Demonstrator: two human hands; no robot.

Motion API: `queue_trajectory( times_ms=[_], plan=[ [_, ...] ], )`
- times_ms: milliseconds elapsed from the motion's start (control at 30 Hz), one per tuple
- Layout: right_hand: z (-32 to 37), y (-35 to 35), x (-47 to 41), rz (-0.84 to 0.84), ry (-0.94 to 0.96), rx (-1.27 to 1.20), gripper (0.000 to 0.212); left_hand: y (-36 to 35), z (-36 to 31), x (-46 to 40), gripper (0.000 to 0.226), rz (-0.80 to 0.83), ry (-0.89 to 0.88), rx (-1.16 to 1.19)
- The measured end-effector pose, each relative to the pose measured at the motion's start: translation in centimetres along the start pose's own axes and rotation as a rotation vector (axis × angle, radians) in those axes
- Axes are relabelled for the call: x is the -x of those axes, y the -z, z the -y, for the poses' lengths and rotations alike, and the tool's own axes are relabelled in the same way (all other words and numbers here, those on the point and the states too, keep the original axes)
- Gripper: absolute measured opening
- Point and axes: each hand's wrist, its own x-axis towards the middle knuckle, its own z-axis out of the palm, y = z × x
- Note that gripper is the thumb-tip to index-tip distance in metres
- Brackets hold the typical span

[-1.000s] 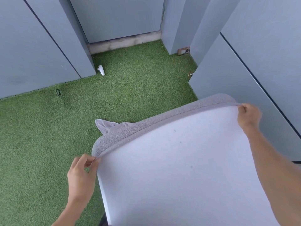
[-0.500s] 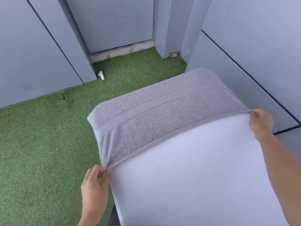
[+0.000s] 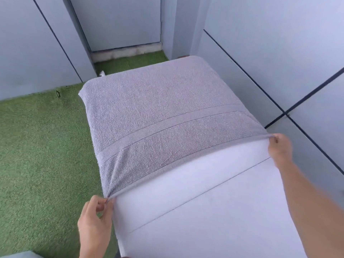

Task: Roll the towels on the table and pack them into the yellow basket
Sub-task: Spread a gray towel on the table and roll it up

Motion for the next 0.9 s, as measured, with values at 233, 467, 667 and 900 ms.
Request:
queue_trajectory(
  times_ms=[233,467,667,900],
  plan=[
    [-7.0,3.7,2.8,-0.02,0.002,-0.022,0.024,0.3,0.5,9.1,0.022,-0.02,0.008,0.027],
    [-15.9,9.5,8.2,-0.035,0.032,-0.024,0.026,1.0,1.4,21.3,0.022,-0.031,0.018,0.084],
    [-23.4,14.5,13.1,-0.045,0.05,0.012,0.026,1.5,2.0,32.2,0.026,-0.046,0.079,0.112],
    [-30.9,19.4,17.0,-0.045,0.031,0.0,0.024,2.1,2.1,42.4,0.025,-0.065,0.119,0.146]
  ],
)
